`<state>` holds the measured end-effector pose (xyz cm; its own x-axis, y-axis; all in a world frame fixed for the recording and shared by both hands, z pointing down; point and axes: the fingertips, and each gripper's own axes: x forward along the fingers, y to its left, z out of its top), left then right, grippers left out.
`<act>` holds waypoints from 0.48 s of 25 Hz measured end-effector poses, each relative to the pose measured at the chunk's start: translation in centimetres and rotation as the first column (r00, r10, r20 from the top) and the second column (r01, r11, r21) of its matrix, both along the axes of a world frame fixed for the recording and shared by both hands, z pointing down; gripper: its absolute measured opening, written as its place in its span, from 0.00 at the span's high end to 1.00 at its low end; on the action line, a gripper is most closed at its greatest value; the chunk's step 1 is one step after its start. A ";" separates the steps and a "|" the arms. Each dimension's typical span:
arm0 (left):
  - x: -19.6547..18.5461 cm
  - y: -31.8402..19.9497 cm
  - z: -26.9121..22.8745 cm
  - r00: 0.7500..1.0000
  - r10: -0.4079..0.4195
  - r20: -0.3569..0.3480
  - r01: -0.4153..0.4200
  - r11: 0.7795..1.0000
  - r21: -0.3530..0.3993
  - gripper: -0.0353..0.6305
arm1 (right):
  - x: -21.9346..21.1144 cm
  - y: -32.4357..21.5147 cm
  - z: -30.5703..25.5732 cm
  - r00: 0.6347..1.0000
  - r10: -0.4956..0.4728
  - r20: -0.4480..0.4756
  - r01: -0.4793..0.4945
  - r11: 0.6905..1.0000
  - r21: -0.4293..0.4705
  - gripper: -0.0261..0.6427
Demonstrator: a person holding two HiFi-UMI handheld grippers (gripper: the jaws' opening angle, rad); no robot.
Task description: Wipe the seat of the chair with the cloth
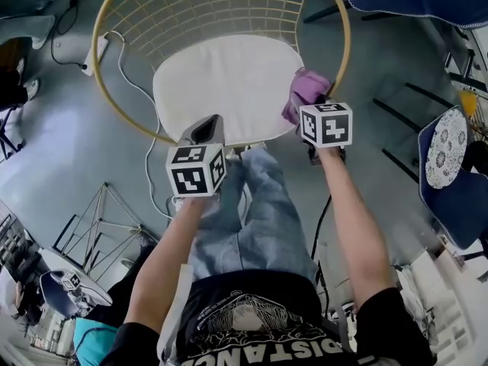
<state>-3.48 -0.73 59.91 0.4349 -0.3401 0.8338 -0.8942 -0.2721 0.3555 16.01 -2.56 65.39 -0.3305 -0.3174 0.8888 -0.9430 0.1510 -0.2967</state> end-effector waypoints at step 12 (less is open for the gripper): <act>-4.5 1.0 -0.1 0.999 -0.053 0.003 0.053 0.999 0.006 0.95 | -10.8 0.6 -3.8 0.966 -0.064 0.251 0.045 0.996 0.080 0.87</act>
